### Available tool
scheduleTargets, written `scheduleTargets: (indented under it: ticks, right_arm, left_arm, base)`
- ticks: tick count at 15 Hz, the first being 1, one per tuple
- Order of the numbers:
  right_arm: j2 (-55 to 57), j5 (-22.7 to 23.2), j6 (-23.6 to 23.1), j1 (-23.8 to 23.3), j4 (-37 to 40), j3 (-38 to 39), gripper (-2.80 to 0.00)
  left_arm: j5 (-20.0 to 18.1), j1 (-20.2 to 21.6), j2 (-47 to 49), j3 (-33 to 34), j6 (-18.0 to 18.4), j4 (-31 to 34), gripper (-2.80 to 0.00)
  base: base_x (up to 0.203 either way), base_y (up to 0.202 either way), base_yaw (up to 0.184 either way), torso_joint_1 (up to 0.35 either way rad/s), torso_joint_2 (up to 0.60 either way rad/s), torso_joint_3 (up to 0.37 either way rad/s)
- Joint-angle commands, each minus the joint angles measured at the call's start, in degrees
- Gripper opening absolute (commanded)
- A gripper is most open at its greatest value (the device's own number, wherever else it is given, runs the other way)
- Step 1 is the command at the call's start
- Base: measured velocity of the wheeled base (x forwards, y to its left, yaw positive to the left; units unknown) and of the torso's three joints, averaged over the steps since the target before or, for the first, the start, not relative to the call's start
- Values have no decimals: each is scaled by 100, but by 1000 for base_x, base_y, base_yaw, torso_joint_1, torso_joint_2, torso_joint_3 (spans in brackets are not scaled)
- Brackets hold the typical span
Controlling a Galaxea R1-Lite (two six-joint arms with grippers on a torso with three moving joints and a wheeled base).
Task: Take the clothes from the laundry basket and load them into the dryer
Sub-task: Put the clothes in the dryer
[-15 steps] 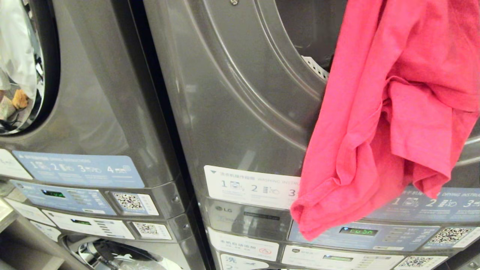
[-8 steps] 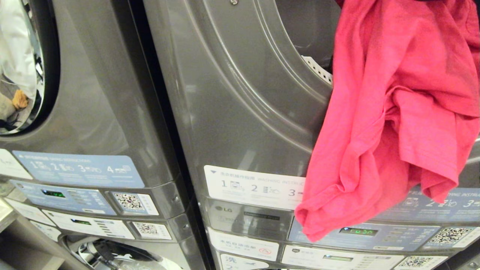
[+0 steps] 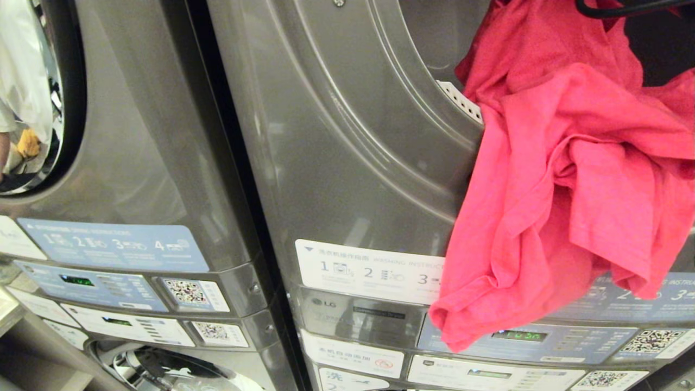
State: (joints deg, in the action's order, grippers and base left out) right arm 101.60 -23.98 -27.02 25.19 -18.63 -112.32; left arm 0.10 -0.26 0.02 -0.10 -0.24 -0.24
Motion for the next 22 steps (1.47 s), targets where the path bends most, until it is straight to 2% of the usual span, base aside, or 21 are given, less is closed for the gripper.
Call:
scheduleTargets:
  ticks: [1,4,7,10,12,16,22]
  right_arm:
    - [-169,40,191,4,583,0,0]
    - [-440,159,536,14,1413,0,0]
    - [-772,305,637,75,2157,0,0]
    - [-1119,700,736,162,2426,119,0]
    - [-1493,1031,865,457,2497,374,0]
    - [-2750,1225,1146,1257,3314,1335,0]
    - [-4574,1046,1060,1385,3510,3442,0]
  left_arm:
    - [-1,0,-11,1,-2,-2,-280]
    - [-1,0,-11,1,-2,-2,-280]
    - [-1,0,-11,1,-2,-2,-280]
    - [-1,0,-11,1,-2,-2,-280]
    - [-1,0,-11,1,-2,-2,-280]
    - [7,0,-11,1,-2,-2,-280]
    - [8,0,-11,1,-2,-2,-280]
  base:
    - [0,0,0,0,0,0]
    - [0,0,0,0,0,0]
    - [0,0,0,0,0,0]
    - [0,0,0,0,0,0]
    - [0,0,0,0,0,0]
    - [0,0,0,0,0,0]
    - [0,0,0,0,0,0]
